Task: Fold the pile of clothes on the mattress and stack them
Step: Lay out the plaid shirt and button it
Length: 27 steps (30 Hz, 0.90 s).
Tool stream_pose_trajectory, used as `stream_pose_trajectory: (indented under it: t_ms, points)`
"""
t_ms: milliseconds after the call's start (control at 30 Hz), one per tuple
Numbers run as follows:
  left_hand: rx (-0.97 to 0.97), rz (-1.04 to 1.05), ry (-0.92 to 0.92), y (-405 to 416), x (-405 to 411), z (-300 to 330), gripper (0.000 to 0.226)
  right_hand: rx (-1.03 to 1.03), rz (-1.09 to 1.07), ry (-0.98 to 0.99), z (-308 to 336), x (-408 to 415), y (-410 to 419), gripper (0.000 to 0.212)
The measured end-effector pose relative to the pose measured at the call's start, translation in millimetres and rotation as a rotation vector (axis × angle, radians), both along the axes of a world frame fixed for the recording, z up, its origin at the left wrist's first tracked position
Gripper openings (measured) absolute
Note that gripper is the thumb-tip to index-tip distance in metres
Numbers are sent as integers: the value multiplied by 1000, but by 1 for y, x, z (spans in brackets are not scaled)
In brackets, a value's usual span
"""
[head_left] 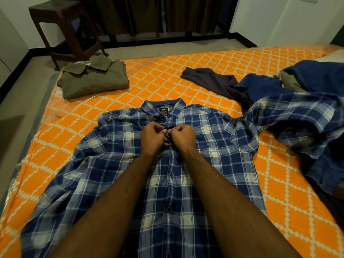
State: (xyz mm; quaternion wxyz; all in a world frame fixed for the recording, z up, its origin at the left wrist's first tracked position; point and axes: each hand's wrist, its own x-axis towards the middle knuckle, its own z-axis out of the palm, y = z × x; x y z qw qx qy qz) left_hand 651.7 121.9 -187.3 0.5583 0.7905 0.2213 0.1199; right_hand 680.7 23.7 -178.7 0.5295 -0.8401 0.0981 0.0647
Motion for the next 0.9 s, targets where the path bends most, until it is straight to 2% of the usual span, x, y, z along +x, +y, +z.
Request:
stream_pose_trajectory:
  t_ms: [100,233,300,367,467,533,633,767,900]
  points:
    - [48,2,-11,-2,-2,4,10,9,39,15,4,2,-3,17]
    - [14,-68,27,5,1,17,12,95,61,15,21,17,-10,37]
    - [81,-73,20,15,11,24,10,-23,76,-124,33,29,-10,29]
    - [242,-77,-23,27,23,32,12,-156,160,-238,44,42,-1,25]
    - [308,-98,15,35,38,33,20,-420,313,-252,46,58,19,19]
    - [296,-105,64,35,42,25,21,-535,336,-201,39,59,22,25]
    - [291,-104,42,32,46,10,17,-487,261,-165,26,59,12,28]
    - [189,-36,53,34,55,4,17,-393,270,-216,18,62,-1,5]
    - [108,18,152,33,66,9,18,-222,185,-207,18,58,-7,18]
